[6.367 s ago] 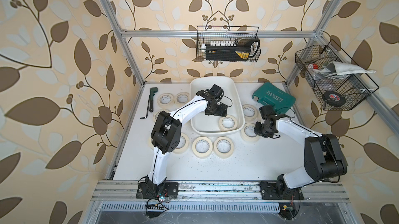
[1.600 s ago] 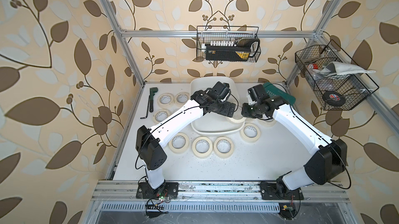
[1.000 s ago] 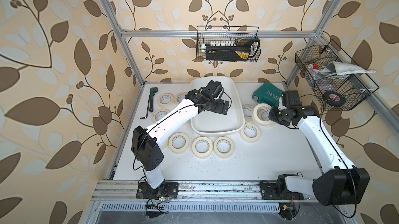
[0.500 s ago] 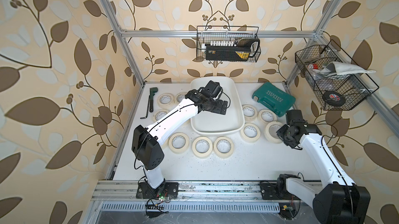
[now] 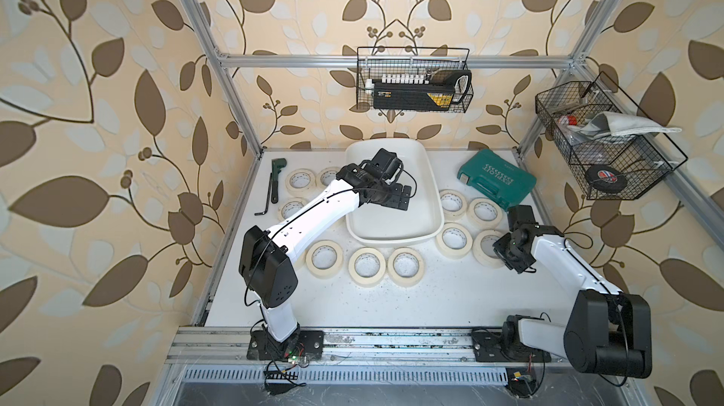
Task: Take out the art tape in the storage box
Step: Place the art tape at the center of the board.
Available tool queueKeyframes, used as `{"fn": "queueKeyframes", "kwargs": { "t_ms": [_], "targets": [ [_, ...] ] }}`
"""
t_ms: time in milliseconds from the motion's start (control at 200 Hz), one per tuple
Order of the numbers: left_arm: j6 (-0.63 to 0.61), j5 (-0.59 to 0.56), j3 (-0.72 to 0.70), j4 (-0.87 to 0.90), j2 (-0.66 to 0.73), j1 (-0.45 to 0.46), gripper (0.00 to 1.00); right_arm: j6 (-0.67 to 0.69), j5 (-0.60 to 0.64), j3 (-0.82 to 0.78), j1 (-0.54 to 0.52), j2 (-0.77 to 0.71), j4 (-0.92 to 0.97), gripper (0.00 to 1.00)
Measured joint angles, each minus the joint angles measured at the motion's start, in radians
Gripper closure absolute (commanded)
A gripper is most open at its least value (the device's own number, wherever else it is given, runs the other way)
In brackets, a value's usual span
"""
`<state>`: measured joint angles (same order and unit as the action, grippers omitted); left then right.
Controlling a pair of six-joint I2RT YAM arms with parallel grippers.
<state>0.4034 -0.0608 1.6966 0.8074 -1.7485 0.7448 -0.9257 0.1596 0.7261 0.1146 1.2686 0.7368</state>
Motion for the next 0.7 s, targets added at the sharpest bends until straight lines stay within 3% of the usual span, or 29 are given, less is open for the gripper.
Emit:
{"fn": "queueKeyframes", "kwargs": {
  "t_ms": [235, 585, 700],
  "targets": [
    [0.000, 0.000, 0.000, 0.000, 0.000, -0.006, 0.01, 0.010, 0.018, -0.001, 0.007, 0.030, -0.034, 1.00],
    [0.011, 0.000, -0.001, 0.000, 0.000, -0.013, 0.01, 0.039, 0.027, -0.001, 0.019, 0.066, -0.072, 0.86],
    [0.014, 0.000, -0.001, 0.000, 0.000, -0.013, 0.01, 0.060, 0.022, -0.001, 0.021, 0.076, -0.076, 0.59]
  ]
}}
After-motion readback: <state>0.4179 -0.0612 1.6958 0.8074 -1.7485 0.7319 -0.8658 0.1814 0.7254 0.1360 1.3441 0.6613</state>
